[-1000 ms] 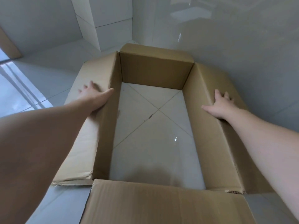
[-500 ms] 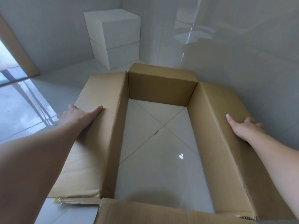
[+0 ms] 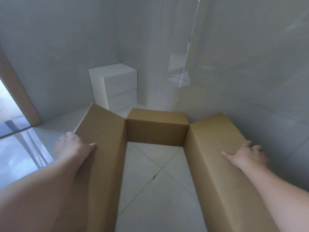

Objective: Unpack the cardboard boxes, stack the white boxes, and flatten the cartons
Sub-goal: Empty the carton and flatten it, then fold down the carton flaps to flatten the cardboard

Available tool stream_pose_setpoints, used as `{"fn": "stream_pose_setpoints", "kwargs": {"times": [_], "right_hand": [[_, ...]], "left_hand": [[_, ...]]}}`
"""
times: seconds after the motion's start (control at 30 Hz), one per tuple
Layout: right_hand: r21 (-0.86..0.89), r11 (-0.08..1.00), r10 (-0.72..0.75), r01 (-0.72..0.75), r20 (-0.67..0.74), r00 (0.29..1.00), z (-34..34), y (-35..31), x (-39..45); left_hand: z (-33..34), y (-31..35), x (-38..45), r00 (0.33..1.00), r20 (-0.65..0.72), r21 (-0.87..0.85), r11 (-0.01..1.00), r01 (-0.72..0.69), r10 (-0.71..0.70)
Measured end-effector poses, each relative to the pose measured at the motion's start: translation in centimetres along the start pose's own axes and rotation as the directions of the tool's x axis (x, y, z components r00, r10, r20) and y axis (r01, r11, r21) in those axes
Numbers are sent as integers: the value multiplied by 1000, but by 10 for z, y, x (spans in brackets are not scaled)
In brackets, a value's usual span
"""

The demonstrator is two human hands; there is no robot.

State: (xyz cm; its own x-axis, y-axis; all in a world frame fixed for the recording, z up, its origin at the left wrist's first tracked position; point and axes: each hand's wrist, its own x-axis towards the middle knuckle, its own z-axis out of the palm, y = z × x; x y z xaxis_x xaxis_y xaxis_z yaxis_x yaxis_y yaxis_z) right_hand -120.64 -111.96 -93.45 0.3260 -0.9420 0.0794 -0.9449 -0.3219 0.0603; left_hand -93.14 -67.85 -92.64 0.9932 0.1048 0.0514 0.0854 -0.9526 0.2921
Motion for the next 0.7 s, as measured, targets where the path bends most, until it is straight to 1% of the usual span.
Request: {"fn": "stream_pose_setpoints", "kwargs": {"times": [0.1,0.2,0.27,0.3,0.37,0.4,0.47,0.53,0.57,0.63,0.7], "right_hand": [[3,1000,-31,31,13,999,-25,-5,-3],[104,989,-107,101,53,993,-54,-14,-6],[176,970,-187,166,113,976,-73,-21,-11],[207,958,-236,200,162,958,-81,-23,-14],[287,922,-337,261,262,904,-94,-29,-26],[299,903,-390,308,275,879,-98,-32,-34],[276,857,-498,435,227,837,-100,-41,-51],[255,787,-608,562,160,778,-108,-49,-69],[225,750,-656,623,126,744,-116,-53,-75],[158,692,-720,704,84,689,-139,-56,-83],[105,656,-754,748,56,654,-165,-55,-83]], "left_hand": [[-20,17,-2,998,68,-79,997,14,-9],[-44,37,-4,992,127,-139,989,41,-24],[-64,49,-9,976,216,-150,989,10,23],[-73,54,-14,951,301,-192,981,-5,64],[-85,64,-29,862,486,-275,961,-5,144],[-88,68,-38,835,521,-291,956,-20,176],[-94,81,-55,838,493,-280,954,-102,234],[-102,97,-66,855,426,-275,943,-190,296],[-107,104,-68,861,396,-293,933,-211,319],[-122,118,-66,884,331,-357,911,-205,329],[-143,131,-56,916,259,-449,878,-165,305]]}}
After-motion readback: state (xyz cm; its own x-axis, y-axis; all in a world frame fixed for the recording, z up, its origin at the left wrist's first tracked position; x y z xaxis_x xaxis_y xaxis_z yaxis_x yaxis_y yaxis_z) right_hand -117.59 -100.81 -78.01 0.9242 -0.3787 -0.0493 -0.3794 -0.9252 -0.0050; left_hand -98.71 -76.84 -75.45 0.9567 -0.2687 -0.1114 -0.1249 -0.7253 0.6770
